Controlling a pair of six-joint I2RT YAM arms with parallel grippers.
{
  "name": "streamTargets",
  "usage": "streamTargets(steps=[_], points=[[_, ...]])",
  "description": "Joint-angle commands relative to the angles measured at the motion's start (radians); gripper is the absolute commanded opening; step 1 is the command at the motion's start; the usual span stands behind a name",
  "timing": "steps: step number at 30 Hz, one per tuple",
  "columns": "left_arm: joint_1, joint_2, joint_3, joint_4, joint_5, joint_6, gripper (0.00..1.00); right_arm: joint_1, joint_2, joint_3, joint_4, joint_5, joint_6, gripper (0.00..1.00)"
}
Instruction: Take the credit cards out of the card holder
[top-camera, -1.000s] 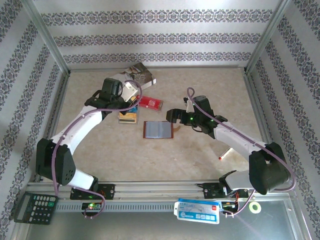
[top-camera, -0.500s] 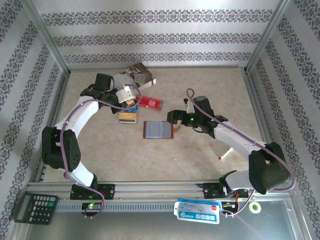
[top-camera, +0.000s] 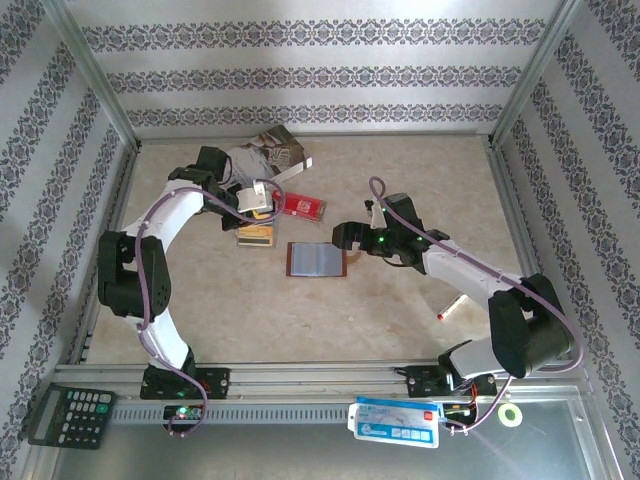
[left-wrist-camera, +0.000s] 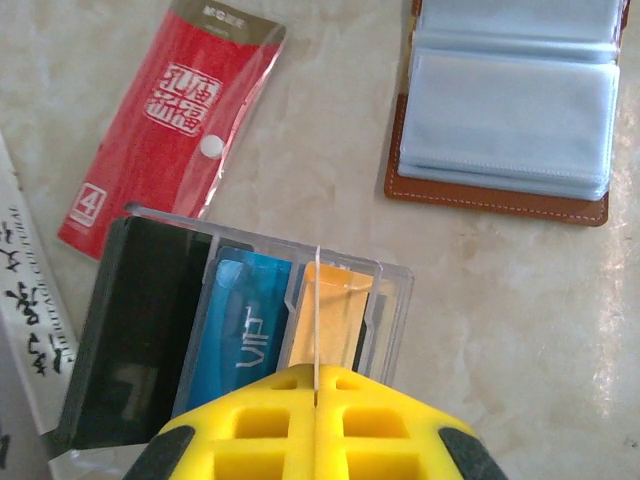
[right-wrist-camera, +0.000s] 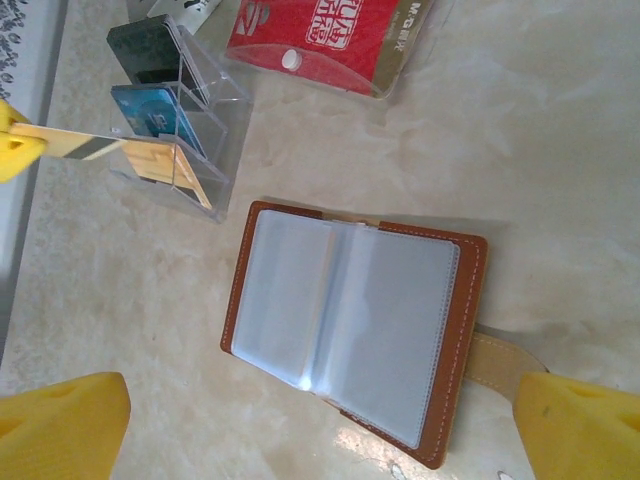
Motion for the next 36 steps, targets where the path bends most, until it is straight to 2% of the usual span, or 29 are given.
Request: streamTargets(steps=[1,11,26,36], points=[[0.004,0.011,-0.022,-0.038,0.032,0.066,0.00,-0.004,0.022,0.027,0.017,-0.032,0.030,0.98],[0.003,0.055,-0.009,-0.043,-0.023,0.082,0.00,0.005,0.050,0.019,0.037,-0.031,0.054,0.98],[0.002,0.035,0.010,-0.019,-0.003,0.075,0.00,0.006,0.061,0.012,0.050,-0.039,0.068,0.98],[0.003,0.019,0.037,-0.062,-0.094,0.130,0.00,0.005,0.067,0.007,0.062,-0.042,0.077,0.98]])
